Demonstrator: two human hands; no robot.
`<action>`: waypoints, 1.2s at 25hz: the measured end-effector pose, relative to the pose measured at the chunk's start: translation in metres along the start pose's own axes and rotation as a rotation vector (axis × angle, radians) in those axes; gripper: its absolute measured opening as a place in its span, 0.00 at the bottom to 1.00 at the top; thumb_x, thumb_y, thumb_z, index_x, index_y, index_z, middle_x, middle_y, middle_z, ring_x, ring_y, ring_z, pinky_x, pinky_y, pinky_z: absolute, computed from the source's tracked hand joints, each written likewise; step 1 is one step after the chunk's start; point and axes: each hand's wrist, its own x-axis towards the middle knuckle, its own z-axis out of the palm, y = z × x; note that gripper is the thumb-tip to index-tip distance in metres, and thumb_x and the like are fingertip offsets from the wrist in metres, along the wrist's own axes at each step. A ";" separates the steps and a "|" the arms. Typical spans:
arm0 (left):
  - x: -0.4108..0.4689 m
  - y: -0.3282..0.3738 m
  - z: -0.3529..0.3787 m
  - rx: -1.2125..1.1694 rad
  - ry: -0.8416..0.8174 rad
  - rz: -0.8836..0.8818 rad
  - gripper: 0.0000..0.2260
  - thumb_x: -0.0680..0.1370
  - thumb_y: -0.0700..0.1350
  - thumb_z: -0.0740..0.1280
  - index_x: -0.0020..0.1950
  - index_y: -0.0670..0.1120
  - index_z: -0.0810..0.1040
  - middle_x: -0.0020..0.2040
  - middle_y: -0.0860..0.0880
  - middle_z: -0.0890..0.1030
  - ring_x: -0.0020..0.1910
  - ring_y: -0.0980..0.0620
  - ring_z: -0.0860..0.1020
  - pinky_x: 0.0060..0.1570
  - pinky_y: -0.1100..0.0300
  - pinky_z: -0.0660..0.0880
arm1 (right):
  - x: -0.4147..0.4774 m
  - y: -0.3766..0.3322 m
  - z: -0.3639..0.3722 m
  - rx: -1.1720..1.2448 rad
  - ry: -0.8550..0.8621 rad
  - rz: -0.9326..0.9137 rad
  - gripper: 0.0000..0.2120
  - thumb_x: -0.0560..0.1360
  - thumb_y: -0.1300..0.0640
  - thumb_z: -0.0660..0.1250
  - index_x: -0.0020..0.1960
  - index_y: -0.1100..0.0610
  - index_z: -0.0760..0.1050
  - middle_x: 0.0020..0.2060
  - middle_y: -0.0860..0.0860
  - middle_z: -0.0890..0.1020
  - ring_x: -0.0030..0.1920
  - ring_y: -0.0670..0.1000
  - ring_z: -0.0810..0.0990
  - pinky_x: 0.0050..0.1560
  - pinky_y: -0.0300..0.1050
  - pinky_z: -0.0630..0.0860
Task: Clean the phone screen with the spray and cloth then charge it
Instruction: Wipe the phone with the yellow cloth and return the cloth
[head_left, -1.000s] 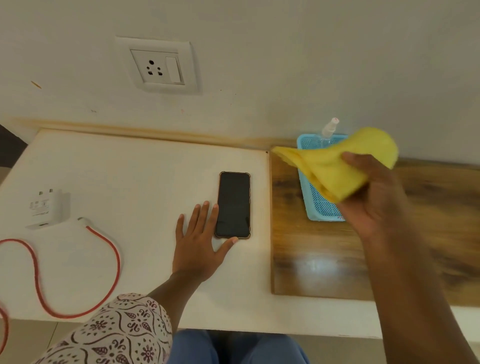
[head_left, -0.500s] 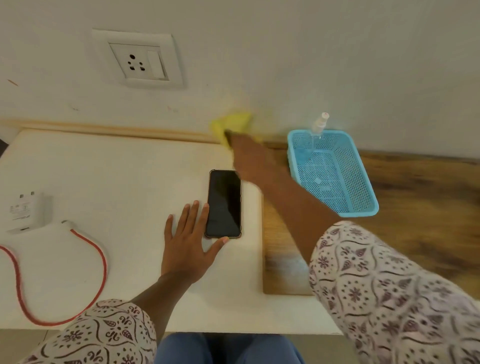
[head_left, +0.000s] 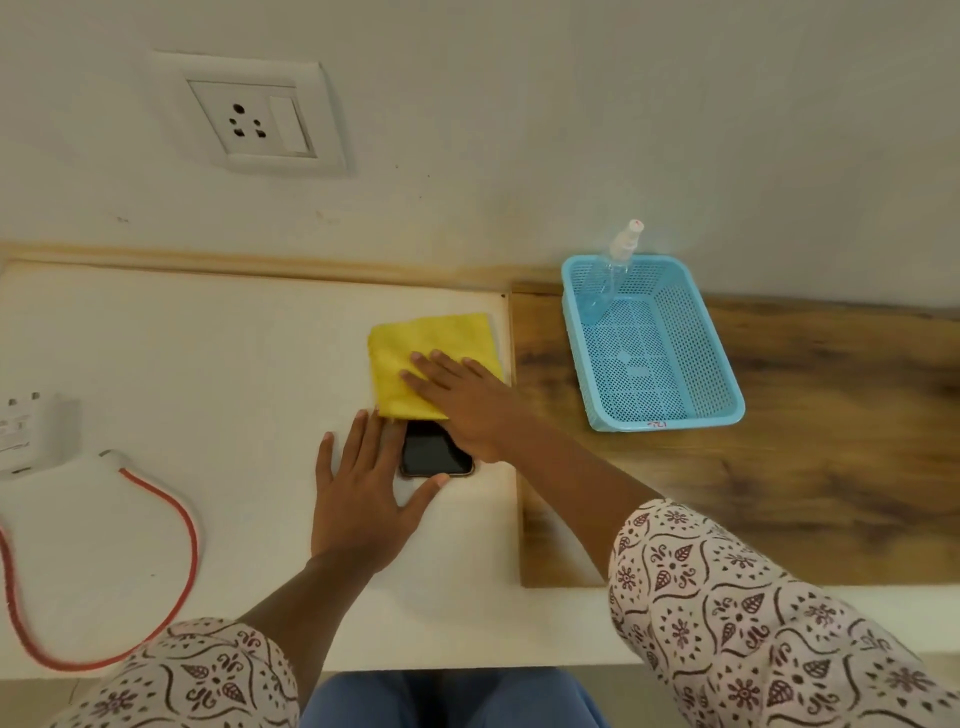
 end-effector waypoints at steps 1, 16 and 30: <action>0.000 0.000 0.001 -0.001 -0.001 0.001 0.36 0.74 0.70 0.48 0.75 0.49 0.57 0.75 0.46 0.63 0.75 0.47 0.58 0.73 0.43 0.51 | -0.004 0.003 0.000 0.053 0.016 0.057 0.32 0.78 0.62 0.57 0.76 0.51 0.43 0.77 0.51 0.45 0.77 0.53 0.43 0.74 0.54 0.47; -0.001 0.003 -0.006 -0.050 -0.011 0.042 0.34 0.73 0.64 0.52 0.72 0.44 0.65 0.74 0.43 0.64 0.75 0.44 0.58 0.72 0.40 0.54 | -0.043 -0.071 0.028 0.300 0.177 0.348 0.31 0.78 0.56 0.57 0.76 0.52 0.45 0.77 0.51 0.46 0.77 0.54 0.42 0.75 0.56 0.46; -0.002 -0.001 -0.012 0.050 -0.101 0.097 0.39 0.72 0.69 0.45 0.72 0.42 0.64 0.74 0.40 0.62 0.72 0.38 0.62 0.68 0.36 0.61 | -0.093 -0.108 0.033 0.416 0.170 0.276 0.26 0.80 0.59 0.56 0.75 0.51 0.52 0.77 0.49 0.51 0.76 0.53 0.44 0.76 0.52 0.42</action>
